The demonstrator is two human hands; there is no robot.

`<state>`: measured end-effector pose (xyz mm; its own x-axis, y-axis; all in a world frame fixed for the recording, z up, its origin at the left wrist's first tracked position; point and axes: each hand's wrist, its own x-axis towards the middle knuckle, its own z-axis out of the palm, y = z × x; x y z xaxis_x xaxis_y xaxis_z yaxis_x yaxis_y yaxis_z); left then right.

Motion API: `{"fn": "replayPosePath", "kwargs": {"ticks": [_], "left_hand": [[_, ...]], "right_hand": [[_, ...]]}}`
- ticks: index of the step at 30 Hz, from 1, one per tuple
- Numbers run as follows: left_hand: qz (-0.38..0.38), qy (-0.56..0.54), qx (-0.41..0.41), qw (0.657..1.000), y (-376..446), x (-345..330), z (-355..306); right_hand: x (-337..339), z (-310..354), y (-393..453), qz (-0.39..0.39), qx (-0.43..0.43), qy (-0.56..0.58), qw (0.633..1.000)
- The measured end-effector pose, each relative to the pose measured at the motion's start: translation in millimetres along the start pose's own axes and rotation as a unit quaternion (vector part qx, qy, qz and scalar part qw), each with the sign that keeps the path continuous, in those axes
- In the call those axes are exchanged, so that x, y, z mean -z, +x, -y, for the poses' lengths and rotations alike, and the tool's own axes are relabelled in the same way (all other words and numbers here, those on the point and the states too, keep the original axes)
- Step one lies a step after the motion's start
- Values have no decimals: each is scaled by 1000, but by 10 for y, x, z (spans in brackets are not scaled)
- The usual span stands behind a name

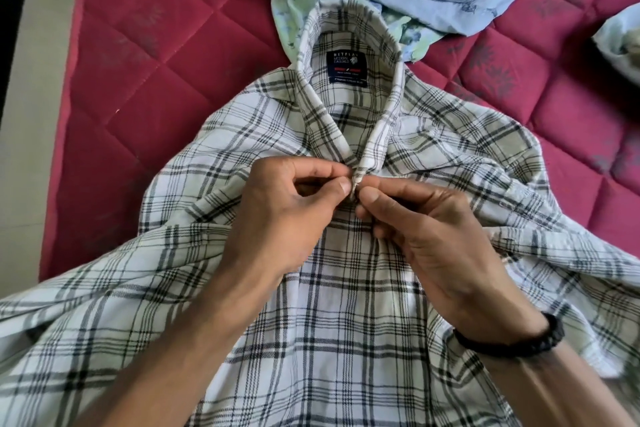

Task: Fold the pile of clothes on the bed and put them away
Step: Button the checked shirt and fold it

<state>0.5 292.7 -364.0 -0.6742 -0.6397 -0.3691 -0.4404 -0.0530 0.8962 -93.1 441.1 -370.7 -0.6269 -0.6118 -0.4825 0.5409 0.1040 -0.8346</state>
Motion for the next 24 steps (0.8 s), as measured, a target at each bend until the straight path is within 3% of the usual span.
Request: {"fn": "replayPosePath", "kwargs": {"ticks": [24], "left_hand": [[12, 13, -31, 999, -25, -18, -19]], "right_hand": [[-70, -63, 4, -8, 65, -38, 997]]}}
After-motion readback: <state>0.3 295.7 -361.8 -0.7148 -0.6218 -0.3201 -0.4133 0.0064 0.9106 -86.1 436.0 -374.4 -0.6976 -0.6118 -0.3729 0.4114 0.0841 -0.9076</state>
